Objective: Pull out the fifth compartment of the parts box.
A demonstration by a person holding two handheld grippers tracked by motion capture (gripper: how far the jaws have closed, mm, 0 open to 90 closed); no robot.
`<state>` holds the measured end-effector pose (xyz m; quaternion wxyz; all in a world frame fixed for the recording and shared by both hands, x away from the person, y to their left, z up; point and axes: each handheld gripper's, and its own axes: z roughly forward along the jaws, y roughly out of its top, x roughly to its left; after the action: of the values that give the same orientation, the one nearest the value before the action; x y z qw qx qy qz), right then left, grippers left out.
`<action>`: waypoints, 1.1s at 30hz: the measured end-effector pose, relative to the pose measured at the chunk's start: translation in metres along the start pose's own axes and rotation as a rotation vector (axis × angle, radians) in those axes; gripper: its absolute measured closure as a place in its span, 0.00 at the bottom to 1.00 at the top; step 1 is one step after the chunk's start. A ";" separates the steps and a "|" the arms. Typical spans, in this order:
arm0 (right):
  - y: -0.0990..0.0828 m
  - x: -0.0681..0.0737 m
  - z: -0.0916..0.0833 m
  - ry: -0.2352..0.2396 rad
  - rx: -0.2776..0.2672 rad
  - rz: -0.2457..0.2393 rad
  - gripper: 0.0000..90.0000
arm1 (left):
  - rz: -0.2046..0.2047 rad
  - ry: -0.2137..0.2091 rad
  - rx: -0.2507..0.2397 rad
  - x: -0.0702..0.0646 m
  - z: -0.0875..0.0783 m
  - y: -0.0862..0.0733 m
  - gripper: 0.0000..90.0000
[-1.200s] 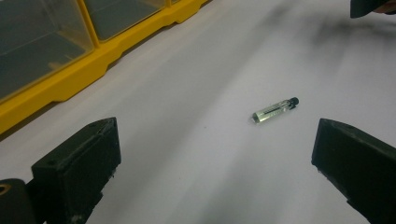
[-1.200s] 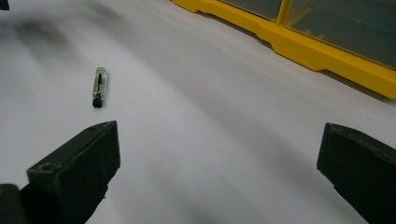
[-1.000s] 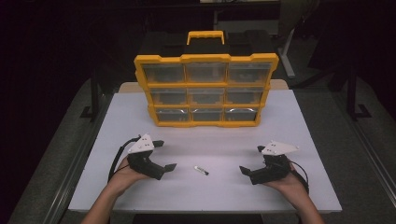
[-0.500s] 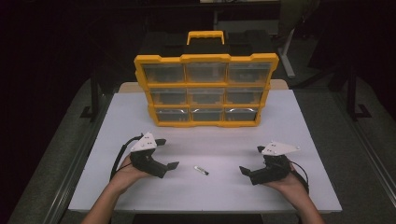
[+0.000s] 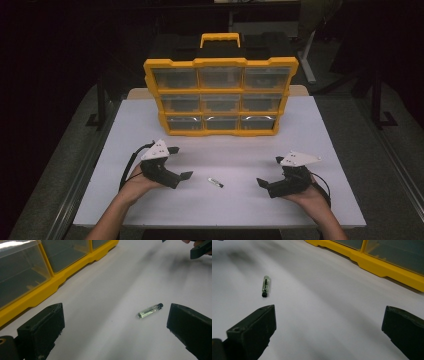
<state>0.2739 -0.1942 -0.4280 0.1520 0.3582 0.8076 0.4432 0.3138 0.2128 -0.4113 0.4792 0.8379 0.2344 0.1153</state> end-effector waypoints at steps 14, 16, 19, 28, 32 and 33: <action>0.000 0.000 0.000 0.010 -0.001 -0.005 0.00 | 0.007 -0.010 0.009 0.000 0.005 0.006 0.02; 0.000 0.000 0.000 0.011 -0.001 -0.005 0.00 | 0.006 -0.014 0.002 0.000 0.007 0.006 0.02; 0.000 0.000 0.000 0.011 0.000 -0.007 0.00 | 0.011 -0.019 0.004 0.000 0.007 0.007 0.02; 0.000 0.001 0.000 0.017 0.002 -0.007 0.00 | 0.013 -0.022 -0.007 0.001 0.012 0.010 0.02; -0.001 0.001 0.000 0.020 0.008 -0.001 0.00 | 0.019 -0.023 -0.008 0.001 0.015 0.011 0.02; -0.001 0.001 0.000 0.022 0.008 -0.001 0.00 | 0.024 -0.021 -0.008 0.001 0.016 0.011 0.02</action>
<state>0.2728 -0.1937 -0.4284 0.1420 0.3536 0.8110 0.4438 0.3249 0.1967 -0.4098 0.4836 0.8399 0.2189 0.1132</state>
